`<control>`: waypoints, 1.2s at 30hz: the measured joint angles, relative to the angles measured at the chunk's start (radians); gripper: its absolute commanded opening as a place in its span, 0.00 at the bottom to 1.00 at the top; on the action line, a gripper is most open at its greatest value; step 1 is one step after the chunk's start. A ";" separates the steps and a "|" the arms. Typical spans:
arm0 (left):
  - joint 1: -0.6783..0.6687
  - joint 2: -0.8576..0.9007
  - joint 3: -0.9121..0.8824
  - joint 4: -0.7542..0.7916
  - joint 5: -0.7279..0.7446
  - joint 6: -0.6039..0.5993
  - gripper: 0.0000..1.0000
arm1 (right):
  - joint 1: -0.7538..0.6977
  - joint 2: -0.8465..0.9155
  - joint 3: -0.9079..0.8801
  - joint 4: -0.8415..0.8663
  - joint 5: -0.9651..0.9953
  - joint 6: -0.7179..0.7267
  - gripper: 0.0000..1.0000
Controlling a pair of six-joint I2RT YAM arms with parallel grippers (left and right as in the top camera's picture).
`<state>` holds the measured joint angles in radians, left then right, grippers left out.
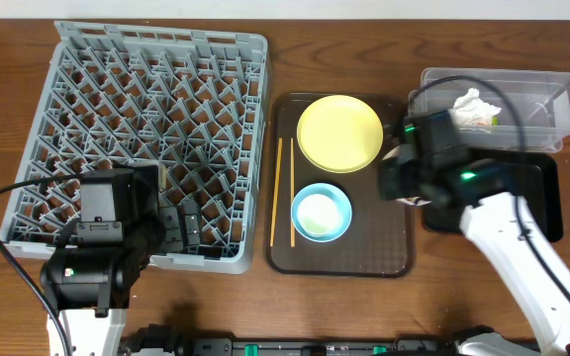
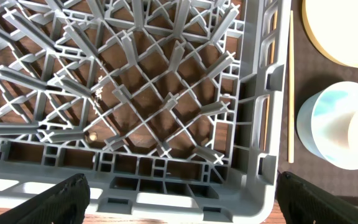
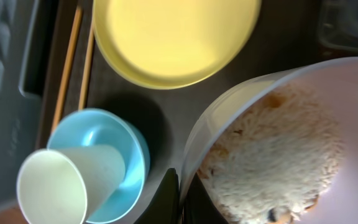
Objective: Sort waste into correct bins and load items into the dishwasher
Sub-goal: 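Tip the white bowl over the black tray to dump the rice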
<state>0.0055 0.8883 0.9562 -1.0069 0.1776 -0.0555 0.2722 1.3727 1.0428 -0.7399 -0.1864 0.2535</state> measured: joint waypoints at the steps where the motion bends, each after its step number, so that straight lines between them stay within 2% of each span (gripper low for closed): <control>1: 0.000 0.000 0.000 0.000 0.000 0.000 0.96 | -0.040 0.001 0.000 -0.002 -0.034 0.002 0.01; 11: 0.000 0.000 0.000 0.000 0.000 0.000 0.96 | -0.402 0.018 -0.031 0.000 -0.372 -0.004 0.01; 18: 0.000 0.000 0.000 0.000 0.000 0.000 0.96 | -0.580 0.090 -0.100 0.070 -0.598 -0.034 0.01; 36: 0.000 0.000 0.000 0.000 0.000 0.000 0.96 | -0.799 0.356 -0.135 0.182 -0.988 -0.069 0.01</control>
<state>0.0055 0.8883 0.9562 -1.0069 0.1776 -0.0555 -0.5266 1.7287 0.9073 -0.5579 -1.1744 0.1844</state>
